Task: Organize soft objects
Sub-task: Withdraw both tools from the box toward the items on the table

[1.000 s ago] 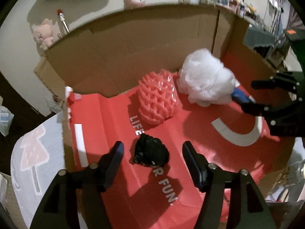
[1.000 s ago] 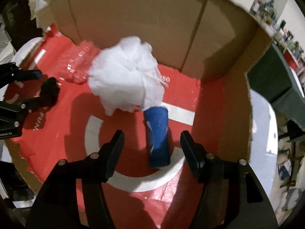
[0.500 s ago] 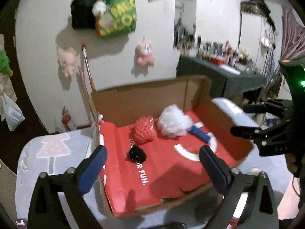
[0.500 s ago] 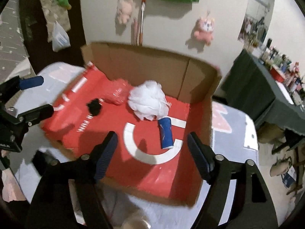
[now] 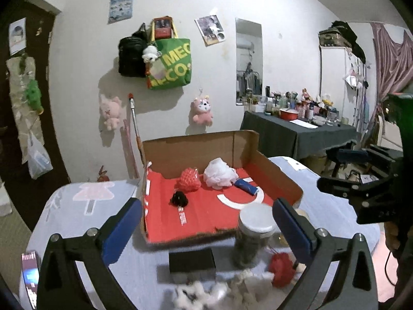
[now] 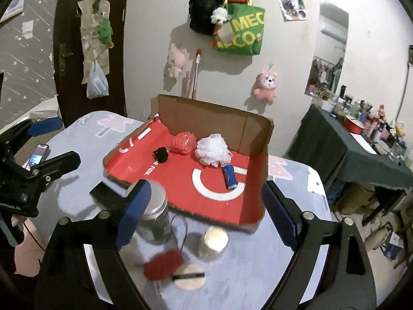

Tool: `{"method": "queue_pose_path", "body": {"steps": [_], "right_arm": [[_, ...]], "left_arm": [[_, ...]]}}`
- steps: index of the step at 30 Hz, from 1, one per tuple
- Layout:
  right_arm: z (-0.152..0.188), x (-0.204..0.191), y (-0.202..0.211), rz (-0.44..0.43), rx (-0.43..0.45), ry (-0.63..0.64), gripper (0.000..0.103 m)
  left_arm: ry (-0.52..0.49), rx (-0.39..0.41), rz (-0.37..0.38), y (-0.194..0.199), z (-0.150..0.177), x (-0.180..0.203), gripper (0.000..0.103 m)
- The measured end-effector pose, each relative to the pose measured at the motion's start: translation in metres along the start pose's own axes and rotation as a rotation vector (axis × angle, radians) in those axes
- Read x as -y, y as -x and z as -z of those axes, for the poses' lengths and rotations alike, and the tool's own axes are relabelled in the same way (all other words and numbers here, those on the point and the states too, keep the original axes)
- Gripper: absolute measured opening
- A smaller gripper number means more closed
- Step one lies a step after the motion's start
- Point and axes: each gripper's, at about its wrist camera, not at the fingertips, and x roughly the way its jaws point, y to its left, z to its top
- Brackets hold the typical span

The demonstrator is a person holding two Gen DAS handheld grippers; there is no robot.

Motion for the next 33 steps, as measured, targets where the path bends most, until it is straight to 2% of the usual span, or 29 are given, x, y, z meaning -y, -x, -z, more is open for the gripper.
{"method": "queue_pose_path", "body": {"steps": [3, 9, 19, 25, 33], "right_arm": [[0.025, -0.010, 0.013, 0.039, 0.028, -0.004, 0.088], [0.063, -0.016, 0.018, 0.061, 0.040, -0.061, 0.088], [0.119, -0.027, -0.025, 0.036, -0.064, -0.122, 0.088], [0.133, -0.029, -0.045, -0.002, -0.113, -0.163, 0.088], [0.133, -0.035, -0.063, -0.005, -0.149, -0.168, 0.088]], "left_arm": [[0.016, 0.004, -0.002, 0.009, 0.020, 0.005, 0.103], [0.056, -0.029, 0.003, 0.006, 0.053, 0.009, 0.103], [0.093, -0.150, -0.005, -0.016, 0.111, 0.005, 0.103], [0.096, -0.194, -0.028, -0.024, 0.126, -0.005, 0.103], [0.105, -0.261, -0.078, -0.038, 0.134, -0.033, 0.103]]}}
